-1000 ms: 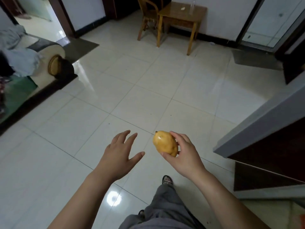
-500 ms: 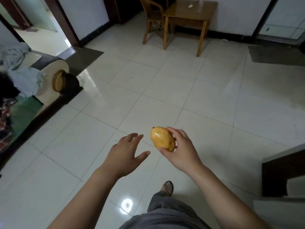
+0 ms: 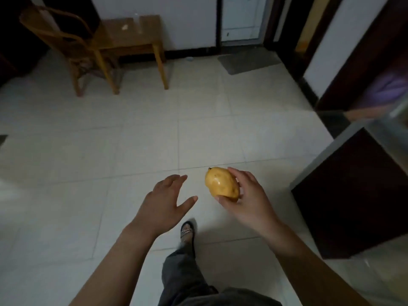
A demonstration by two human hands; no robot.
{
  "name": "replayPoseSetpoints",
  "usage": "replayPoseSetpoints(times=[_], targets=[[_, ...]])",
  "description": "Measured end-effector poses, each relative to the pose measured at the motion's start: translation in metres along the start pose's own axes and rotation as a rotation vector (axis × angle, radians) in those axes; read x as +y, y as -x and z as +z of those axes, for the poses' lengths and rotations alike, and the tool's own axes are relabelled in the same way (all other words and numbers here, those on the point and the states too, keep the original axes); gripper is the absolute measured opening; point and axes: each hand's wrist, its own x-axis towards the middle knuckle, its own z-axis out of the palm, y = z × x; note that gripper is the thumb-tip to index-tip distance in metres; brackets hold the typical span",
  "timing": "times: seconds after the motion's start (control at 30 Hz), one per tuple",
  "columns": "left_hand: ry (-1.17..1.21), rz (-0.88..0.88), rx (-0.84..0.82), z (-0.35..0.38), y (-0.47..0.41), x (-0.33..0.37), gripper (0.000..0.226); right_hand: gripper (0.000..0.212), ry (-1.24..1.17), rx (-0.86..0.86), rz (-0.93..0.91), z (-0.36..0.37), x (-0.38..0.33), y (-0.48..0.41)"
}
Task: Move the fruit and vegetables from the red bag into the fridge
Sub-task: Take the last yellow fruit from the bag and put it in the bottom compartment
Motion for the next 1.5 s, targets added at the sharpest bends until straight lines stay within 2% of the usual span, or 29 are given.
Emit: replayPoseSetpoints(times=[0.1,0.27,0.47,0.67,0.83,0.97,1.1,1.23,1.5], targets=[[-0.01,0.166,-0.064,-0.002,-0.079,0.028,0.085,0.073,-0.001,0.126,0.103,-0.027,0.026,-0.033],[-0.076,0.422,-0.171,-0.017,-0.205,0.078,0.064,0.072,0.038,0.314,0.236,-0.078,0.045,-0.098],[-0.217,0.744,-0.259,-0.029,-0.325,0.184,0.062,0.071,0.04,0.588,0.42,-0.152,0.064,-0.144],[-0.221,1.034,-0.409,0.007,-0.374,0.33,0.063,0.076,0.048,0.91,0.633,-0.221,0.109,-0.111],[-0.172,1.247,-0.46,0.05,-0.391,0.449,0.056,0.069,0.08,1.146,0.679,-0.299,0.162,-0.088],[-0.121,1.307,-0.484,0.08,-0.411,0.525,0.054,0.065,0.124,1.218,0.678,-0.367,0.202,-0.09],[-0.078,1.371,-0.531,0.109,-0.428,0.587,0.05,0.07,0.155,1.323,0.726,-0.423,0.233,-0.074],[-0.139,1.429,-0.575,0.136,-0.444,0.627,0.048,0.073,0.108,1.35,0.821,-0.443,0.258,-0.058],[-0.183,1.391,-0.683,0.183,-0.479,0.697,0.041,0.07,0.043,1.36,0.896,-0.478,0.28,-0.069]])
